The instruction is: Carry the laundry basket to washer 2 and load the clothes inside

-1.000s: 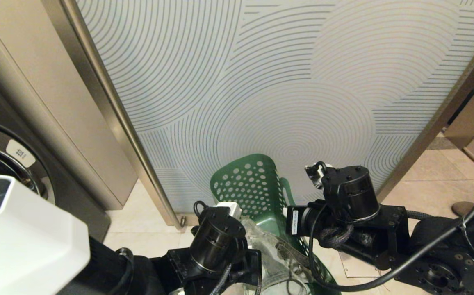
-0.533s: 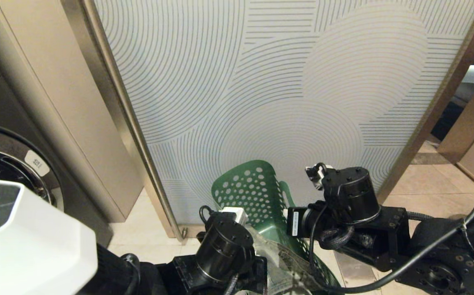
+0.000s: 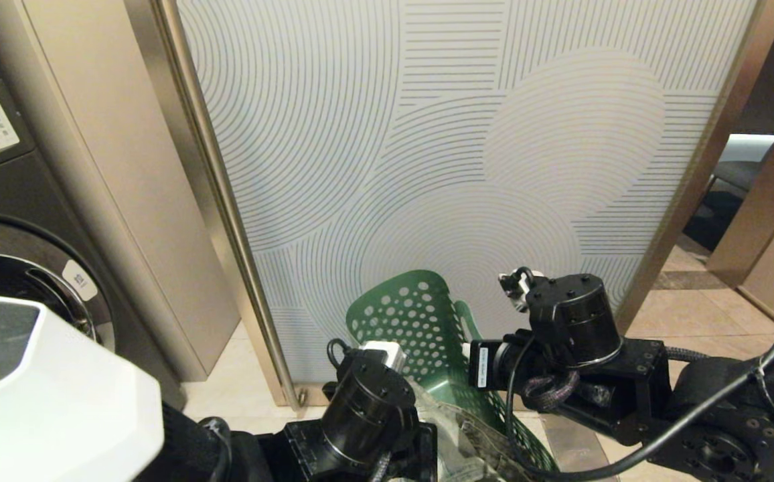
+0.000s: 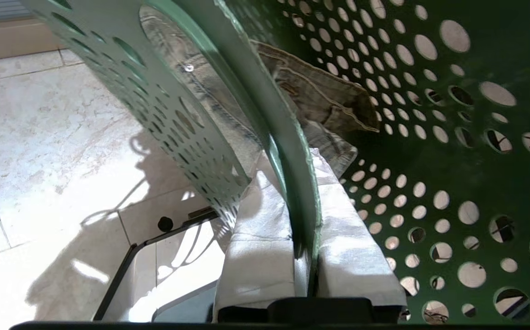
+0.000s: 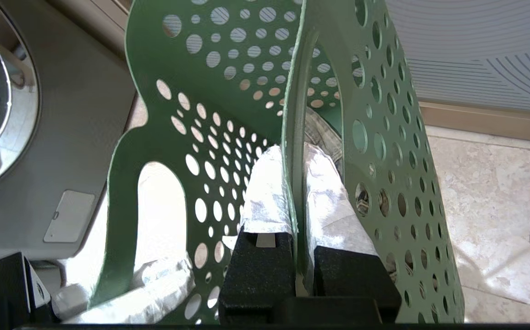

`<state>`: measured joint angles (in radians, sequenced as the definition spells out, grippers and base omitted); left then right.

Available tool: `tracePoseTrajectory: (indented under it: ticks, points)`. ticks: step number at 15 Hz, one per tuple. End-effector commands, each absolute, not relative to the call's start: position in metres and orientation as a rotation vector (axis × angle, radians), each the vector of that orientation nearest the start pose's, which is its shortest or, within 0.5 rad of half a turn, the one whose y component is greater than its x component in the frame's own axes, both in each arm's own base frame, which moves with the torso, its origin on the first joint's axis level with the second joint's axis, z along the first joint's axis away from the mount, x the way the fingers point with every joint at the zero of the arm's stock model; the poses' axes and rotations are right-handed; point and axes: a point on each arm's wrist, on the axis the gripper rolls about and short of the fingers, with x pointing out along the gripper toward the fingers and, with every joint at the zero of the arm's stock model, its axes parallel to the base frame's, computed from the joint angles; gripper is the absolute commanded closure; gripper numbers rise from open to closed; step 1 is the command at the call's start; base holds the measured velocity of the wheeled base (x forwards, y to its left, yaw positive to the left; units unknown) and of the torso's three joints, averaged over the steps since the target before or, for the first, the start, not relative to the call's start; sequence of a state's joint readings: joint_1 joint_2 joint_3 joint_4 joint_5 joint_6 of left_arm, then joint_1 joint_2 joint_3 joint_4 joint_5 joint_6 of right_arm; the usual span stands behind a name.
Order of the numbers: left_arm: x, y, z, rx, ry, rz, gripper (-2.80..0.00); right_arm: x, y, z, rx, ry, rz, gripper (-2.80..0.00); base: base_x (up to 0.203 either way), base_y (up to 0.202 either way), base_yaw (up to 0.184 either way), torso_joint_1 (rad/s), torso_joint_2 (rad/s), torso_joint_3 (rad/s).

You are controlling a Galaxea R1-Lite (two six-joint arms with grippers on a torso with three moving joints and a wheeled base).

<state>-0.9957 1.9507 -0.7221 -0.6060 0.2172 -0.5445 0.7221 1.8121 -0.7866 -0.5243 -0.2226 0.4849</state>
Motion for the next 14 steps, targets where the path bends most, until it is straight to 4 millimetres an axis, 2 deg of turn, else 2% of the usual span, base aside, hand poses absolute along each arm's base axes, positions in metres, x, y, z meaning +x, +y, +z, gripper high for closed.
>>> tracePoseTrajectory:
  ticks: [1,6,14]
  points:
    - [0.1805,-0.2693,0.0783,-0.143,0.706,-0.577,0.00,0.2405,0.2054,0.1313,0.232,0.567,0.361,0.00,0.000,0.000,0.000,0.002,0.00,0.031]
    - [0.1789,-0.2716,0.0794,-0.143,0.702,-0.587,0.00,0.2334,0.1991,0.1273,0.167,0.649,0.339,0.00,0.000,0.000,0.000,0.000,0.00,0.000]
    - [0.1782,-0.2710,0.0809,-0.143,0.696,-0.582,0.00,0.2314,0.1974,0.1267,0.152,0.657,0.343,0.00,0.000,0.000,0.000,0.000,0.00,0.000]
